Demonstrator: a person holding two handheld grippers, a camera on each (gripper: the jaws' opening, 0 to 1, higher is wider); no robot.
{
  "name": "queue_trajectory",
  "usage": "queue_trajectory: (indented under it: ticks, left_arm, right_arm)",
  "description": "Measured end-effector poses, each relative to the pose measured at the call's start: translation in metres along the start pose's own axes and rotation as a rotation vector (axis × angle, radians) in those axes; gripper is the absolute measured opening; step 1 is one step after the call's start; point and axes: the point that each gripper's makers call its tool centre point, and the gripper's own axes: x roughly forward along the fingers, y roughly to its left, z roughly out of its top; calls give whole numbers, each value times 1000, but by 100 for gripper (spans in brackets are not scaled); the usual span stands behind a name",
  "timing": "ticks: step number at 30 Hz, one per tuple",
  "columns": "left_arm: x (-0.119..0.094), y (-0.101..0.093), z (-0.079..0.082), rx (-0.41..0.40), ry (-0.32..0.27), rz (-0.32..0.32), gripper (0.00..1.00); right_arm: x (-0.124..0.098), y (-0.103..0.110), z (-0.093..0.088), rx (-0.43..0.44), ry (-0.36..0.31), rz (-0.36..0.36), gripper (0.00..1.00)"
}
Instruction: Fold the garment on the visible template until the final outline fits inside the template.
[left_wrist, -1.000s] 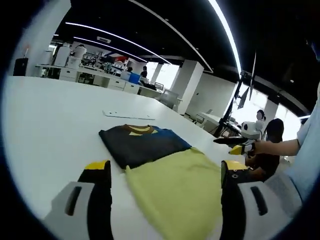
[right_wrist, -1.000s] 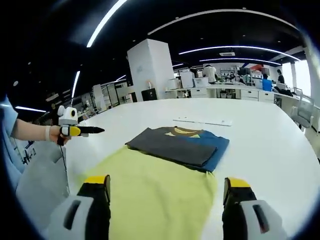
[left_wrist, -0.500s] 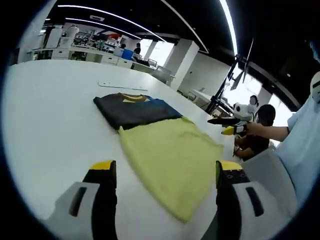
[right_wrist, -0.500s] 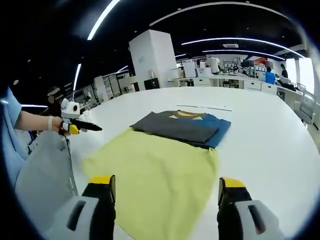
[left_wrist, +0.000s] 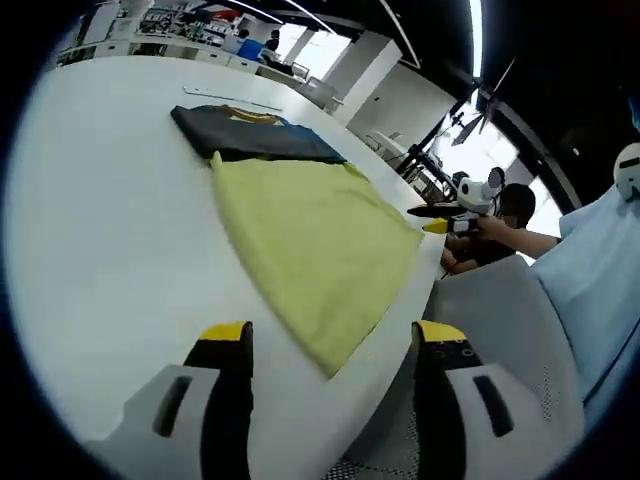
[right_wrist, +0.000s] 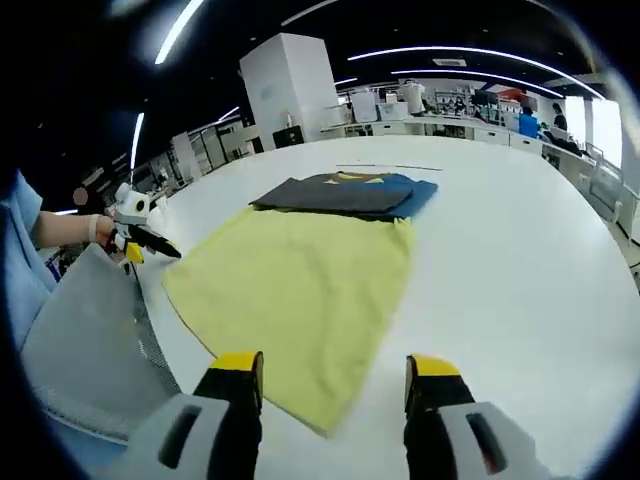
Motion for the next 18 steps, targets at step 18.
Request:
queue_trajectory:
  ticks: [18]
  left_arm:
    - [11, -1, -14, -157, 2, -7, 25]
  right_arm:
    - [-3, 12, -18, 121, 47, 47, 19]
